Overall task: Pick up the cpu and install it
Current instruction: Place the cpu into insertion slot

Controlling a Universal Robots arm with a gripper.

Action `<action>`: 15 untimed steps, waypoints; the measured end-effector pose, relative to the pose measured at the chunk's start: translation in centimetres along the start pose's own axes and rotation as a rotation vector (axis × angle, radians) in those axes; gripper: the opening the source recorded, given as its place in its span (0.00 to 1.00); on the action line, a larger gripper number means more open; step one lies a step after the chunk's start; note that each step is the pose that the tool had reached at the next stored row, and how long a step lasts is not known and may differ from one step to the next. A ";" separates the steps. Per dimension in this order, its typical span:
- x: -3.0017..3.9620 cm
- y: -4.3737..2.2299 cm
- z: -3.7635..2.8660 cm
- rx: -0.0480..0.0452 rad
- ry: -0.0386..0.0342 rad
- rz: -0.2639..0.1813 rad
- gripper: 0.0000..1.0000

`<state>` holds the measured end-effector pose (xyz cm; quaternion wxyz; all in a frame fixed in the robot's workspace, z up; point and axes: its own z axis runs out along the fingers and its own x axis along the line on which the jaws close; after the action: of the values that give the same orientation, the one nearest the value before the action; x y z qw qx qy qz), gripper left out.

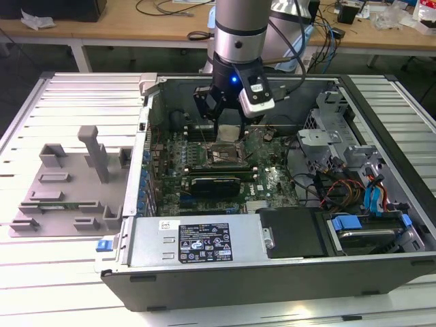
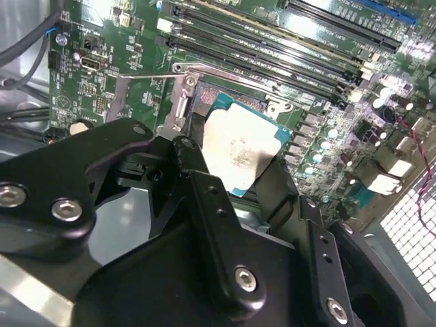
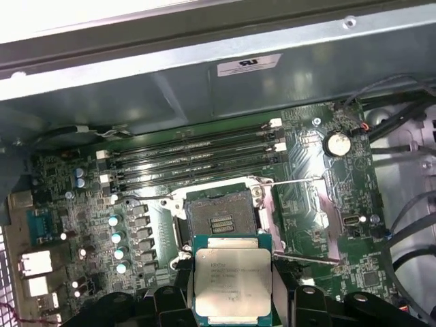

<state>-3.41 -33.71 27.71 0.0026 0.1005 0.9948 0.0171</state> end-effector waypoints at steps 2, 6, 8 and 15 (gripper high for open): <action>0.00 0.00 0.00 0.0001 -0.0008 0.024 0.55; 0.00 0.00 0.00 0.0001 -0.0021 0.063 0.55; 0.00 0.00 0.00 0.0002 -0.0029 0.084 0.55; 0.00 0.00 0.03 0.0004 -0.0059 0.174 0.55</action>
<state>-3.41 -33.71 27.68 0.0040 0.1865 0.9823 0.0168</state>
